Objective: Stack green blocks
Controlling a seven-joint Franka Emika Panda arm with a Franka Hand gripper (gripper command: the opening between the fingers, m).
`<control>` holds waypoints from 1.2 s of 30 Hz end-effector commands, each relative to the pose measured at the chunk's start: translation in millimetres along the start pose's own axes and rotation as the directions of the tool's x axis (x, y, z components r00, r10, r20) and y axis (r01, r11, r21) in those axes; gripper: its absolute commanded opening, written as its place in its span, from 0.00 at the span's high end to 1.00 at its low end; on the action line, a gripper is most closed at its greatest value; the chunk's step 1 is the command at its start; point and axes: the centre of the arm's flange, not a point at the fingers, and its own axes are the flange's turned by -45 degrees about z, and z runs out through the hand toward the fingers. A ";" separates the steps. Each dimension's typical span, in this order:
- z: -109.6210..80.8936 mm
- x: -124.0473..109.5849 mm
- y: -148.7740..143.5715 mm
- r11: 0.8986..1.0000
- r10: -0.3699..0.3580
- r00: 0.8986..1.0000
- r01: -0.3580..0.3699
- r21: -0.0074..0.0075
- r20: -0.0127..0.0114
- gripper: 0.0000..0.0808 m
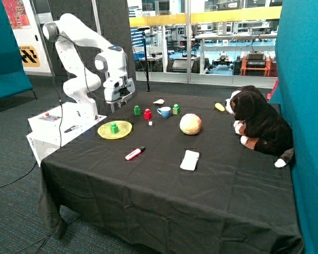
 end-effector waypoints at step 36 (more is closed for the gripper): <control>35.8 -28.2 56.3 0.999 0.047 0.999 -0.047 0.000 -0.001 0.46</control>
